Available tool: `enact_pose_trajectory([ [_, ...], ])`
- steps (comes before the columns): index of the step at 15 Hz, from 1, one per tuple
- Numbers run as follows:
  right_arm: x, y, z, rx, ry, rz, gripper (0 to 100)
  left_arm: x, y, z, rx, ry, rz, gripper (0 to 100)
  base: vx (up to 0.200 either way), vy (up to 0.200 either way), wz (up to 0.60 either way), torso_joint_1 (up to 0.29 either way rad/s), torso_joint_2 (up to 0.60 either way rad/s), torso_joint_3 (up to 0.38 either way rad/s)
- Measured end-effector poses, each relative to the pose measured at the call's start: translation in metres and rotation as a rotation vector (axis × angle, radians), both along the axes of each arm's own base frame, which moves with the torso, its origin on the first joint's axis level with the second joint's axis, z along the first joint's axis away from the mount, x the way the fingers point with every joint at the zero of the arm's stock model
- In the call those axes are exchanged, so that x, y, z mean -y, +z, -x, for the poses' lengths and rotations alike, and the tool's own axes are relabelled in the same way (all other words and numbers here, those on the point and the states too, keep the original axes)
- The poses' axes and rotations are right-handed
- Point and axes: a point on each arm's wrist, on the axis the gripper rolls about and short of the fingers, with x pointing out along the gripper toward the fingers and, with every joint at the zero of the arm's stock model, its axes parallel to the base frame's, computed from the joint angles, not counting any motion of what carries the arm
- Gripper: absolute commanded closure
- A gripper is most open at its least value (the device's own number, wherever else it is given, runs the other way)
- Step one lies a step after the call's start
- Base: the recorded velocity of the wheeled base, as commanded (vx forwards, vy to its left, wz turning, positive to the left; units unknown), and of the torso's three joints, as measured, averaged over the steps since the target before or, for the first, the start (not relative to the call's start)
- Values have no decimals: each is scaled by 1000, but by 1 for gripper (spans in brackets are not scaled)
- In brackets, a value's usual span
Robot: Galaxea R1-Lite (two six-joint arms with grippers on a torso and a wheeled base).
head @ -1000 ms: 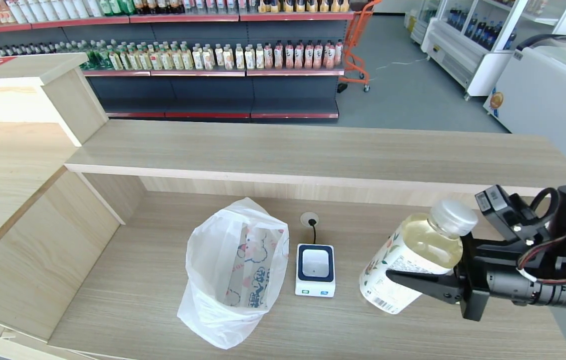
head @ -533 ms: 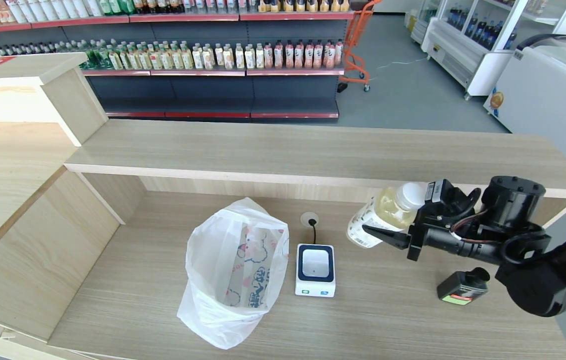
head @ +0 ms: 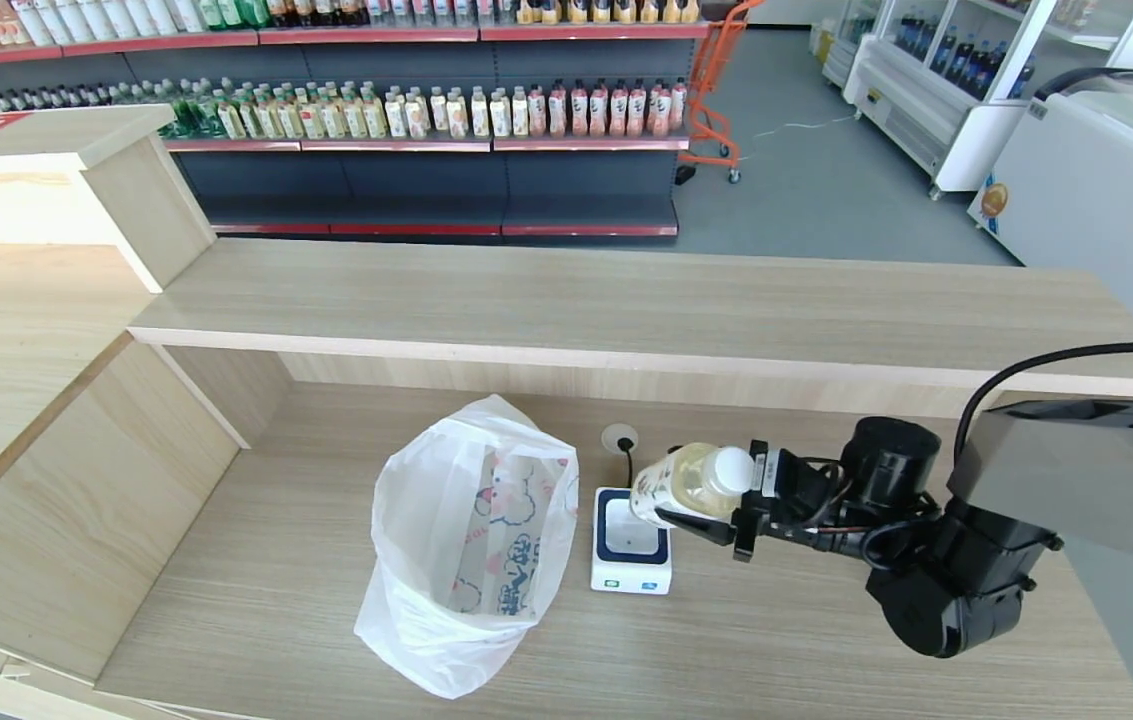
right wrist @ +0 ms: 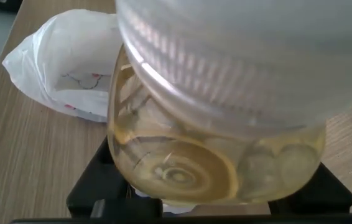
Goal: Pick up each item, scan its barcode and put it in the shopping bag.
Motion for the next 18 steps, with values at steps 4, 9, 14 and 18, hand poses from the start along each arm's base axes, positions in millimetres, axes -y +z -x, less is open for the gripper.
enact_pose_trajectory([
  [4, -7, -16, -11, 32, 15, 18, 100, 0, 0, 0, 0, 0, 0, 0, 0, 0, 0, 0, 0, 0],
  [9, -16, -30, -23, 80, 25, 32, 100, 0, 0, 0, 0, 0, 0, 0, 0, 0, 0, 0, 0, 0],
  [14, -19, -39, -33, 141, 20, 48, 100, 0, 0, 0, 0, 0, 0, 0, 0, 0, 0, 0, 0, 0],
  [18, -21, -46, -37, 146, 24, 49, 100, 0, 0, 0, 0, 0, 0, 0, 0, 0, 0, 0, 0, 0],
])
